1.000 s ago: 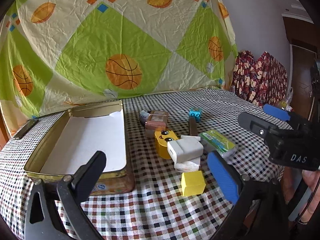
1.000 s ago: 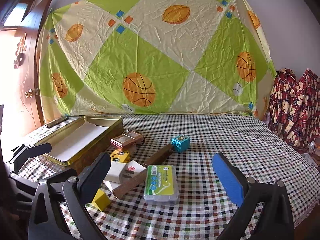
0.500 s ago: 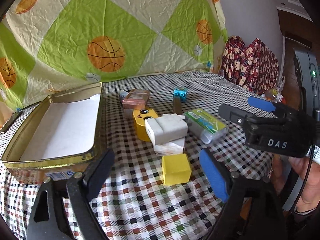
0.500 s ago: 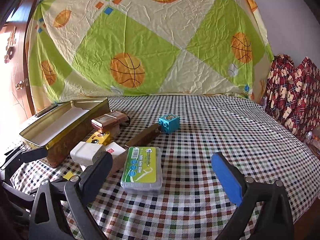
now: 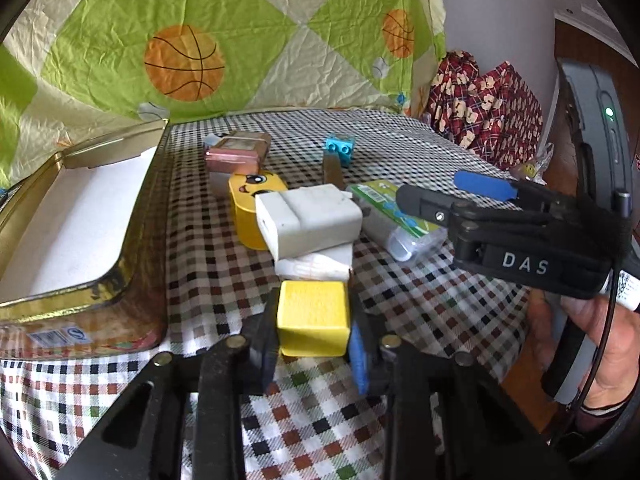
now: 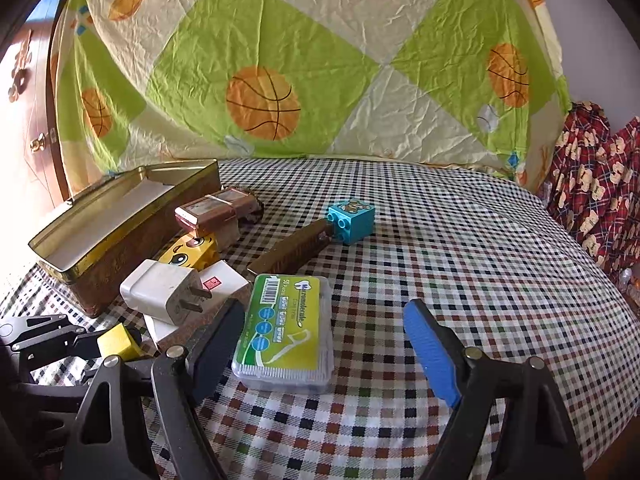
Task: Organize rigid objects
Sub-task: 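Grasp the yellow cube with the left tool while the right tool grasps the green floss box, then carry the yellow cube and green floss box toward the gold tin tray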
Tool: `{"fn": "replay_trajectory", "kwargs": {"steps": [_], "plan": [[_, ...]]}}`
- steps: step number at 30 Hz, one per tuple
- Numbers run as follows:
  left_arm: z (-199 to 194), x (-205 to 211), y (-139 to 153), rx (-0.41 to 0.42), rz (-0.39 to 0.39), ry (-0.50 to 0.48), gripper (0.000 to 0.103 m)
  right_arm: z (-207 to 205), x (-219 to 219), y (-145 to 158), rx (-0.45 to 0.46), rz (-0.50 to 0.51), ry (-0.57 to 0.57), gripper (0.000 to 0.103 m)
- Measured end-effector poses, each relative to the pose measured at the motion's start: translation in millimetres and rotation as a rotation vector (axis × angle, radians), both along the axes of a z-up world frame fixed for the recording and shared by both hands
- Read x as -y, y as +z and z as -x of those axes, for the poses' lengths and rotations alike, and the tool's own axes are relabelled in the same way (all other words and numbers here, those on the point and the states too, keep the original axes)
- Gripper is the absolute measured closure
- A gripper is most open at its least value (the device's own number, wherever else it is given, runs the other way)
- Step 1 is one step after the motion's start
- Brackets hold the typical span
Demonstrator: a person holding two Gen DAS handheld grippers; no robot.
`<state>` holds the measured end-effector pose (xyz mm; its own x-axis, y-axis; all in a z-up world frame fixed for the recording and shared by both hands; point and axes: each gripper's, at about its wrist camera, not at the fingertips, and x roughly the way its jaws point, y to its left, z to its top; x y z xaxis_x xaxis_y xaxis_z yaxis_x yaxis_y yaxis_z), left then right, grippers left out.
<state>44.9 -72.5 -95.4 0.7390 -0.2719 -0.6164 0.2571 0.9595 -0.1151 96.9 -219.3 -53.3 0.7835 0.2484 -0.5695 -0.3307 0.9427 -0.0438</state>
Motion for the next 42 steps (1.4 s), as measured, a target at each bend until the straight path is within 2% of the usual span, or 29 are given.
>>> {"fn": "replay_trajectory", "kwargs": {"steps": [8, 10, 12, 14, 18, 32, 42], "plan": [[-4, -18, 1, 0.007, 0.024, 0.046, 0.075, -15, -17, -12, -0.083, 0.078, 0.026, 0.019], [-4, -16, 2, 0.013, 0.0, 0.052, 0.075, -20, -18, -17, -0.127, 0.086, 0.038, 0.021], [-2, -14, 5, 0.033, -0.037, 0.064, 0.075, -28, -18, -22, -0.187, 0.077, 0.062, 0.043], [-1, -15, 8, 0.054, -0.049, 0.071, 0.075, -29, -15, -24, -0.204, 0.051, 0.071, 0.047], [-2, -21, 10, 0.056, -0.028, 0.078, 0.075, -23, -15, -22, -0.168, 0.054, 0.074, 0.047], [4, -25, 16, 0.141, -0.005, 0.097, 0.075, -8, -13, -12, -0.036, 0.047, 0.048, 0.047], [11, -24, 18, 0.191, -0.019, 0.112, 0.075, 2, -10, -7, 0.036, 0.024, 0.045, 0.047]]}}
